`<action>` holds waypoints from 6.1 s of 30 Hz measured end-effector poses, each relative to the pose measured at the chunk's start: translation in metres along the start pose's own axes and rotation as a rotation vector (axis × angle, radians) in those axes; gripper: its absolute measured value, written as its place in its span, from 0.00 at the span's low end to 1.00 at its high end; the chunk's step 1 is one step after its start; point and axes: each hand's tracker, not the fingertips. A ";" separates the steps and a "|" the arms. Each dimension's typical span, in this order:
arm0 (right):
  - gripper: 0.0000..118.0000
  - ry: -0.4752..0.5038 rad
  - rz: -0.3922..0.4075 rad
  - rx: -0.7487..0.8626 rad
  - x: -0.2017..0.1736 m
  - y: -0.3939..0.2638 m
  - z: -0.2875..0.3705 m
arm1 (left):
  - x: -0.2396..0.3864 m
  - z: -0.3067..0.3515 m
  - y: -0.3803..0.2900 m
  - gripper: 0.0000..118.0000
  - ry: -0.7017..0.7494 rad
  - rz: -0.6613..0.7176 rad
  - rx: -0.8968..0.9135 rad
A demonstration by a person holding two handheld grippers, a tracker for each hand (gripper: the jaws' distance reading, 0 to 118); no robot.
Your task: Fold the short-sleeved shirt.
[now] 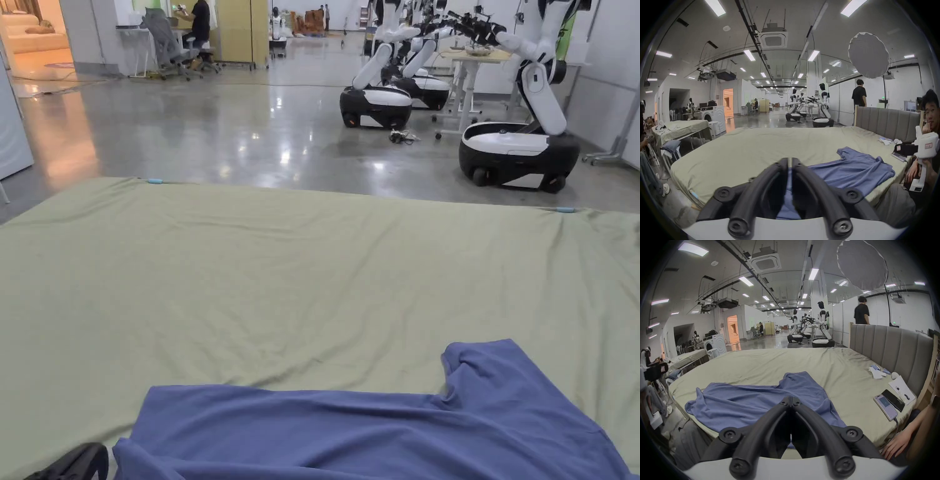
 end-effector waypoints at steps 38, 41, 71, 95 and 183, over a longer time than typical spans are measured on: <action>0.00 -0.010 -0.134 -0.167 0.053 -0.028 -0.033 | -0.097 -0.367 -0.059 0.42 0.015 0.223 -0.908; 0.00 -0.012 -0.172 -0.177 0.060 -0.027 -0.036 | -0.089 -0.365 -0.052 0.07 -0.061 0.217 -0.911; 0.02 -0.039 -0.041 -0.667 0.134 0.047 -0.294 | -0.060 -0.325 -0.017 0.06 -0.058 -0.027 -0.840; 0.21 -0.009 -0.118 -0.514 0.117 -0.054 -0.056 | -0.116 -0.093 -0.090 0.43 -0.129 0.209 -0.639; 0.00 0.130 -0.153 -0.130 -0.005 -0.007 -0.005 | -0.186 -0.141 -0.091 0.10 -0.316 1.175 -0.364</action>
